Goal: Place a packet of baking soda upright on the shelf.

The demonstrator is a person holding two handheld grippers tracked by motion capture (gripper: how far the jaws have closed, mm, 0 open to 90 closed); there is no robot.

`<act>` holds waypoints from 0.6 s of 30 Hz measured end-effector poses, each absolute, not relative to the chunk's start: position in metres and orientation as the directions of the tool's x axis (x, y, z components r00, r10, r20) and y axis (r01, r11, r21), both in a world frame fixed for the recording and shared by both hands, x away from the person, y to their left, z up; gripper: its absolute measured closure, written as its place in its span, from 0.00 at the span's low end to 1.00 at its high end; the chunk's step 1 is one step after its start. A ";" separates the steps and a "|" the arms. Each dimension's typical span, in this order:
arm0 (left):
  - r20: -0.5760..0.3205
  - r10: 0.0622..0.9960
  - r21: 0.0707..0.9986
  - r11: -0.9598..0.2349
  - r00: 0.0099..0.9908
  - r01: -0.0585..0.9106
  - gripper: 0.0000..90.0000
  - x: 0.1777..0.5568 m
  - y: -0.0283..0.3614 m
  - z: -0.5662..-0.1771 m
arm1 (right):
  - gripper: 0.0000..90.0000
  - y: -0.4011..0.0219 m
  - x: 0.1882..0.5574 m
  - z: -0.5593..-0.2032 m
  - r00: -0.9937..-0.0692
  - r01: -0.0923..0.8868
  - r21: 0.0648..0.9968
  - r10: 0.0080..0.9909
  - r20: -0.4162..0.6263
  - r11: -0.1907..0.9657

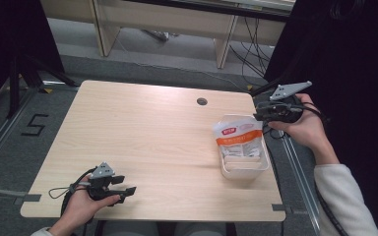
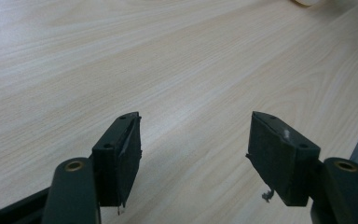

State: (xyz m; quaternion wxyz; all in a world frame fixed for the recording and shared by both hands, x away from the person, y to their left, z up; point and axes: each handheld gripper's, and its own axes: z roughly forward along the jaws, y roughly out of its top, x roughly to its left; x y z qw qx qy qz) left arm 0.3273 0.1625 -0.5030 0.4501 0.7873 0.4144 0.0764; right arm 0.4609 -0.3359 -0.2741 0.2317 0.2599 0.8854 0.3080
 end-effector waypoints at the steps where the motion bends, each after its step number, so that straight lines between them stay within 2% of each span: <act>1: -0.253 0.720 0.773 -0.252 0.647 0.583 0.38 0.327 0.163 -0.503 | 0.81 -0.335 0.457 -0.275 -0.739 0.331 0.690 0.631 -0.234 0.643; 2: -0.250 0.722 0.773 -0.253 0.646 0.582 0.38 0.327 0.162 -0.503 | 0.80 -0.335 0.453 -0.275 -0.730 0.356 0.703 0.653 -0.202 0.616; 3: -0.249 0.721 0.773 -0.254 0.646 0.581 0.38 0.327 0.162 -0.503 | 0.79 -0.334 0.450 -0.280 -0.715 0.340 0.742 0.672 -0.196 0.578; 8: -0.248 0.723 0.773 -0.254 0.645 0.582 0.38 0.327 0.162 -0.503 | 0.72 -0.324 0.430 -0.299 -0.703 0.361 0.786 0.700 -0.124 0.502; 10: -0.247 0.723 0.773 -0.254 0.645 0.581 0.38 0.327 0.163 -0.503 | 0.68 -0.319 0.423 -0.304 -0.707 0.321 0.805 0.692 -0.146 0.498; 18: -0.253 0.723 0.776 -0.245 0.643 0.581 0.38 0.327 0.162 -0.503 | 0.68 -0.290 0.387 -0.336 -0.771 0.288 0.797 0.622 -0.135 0.531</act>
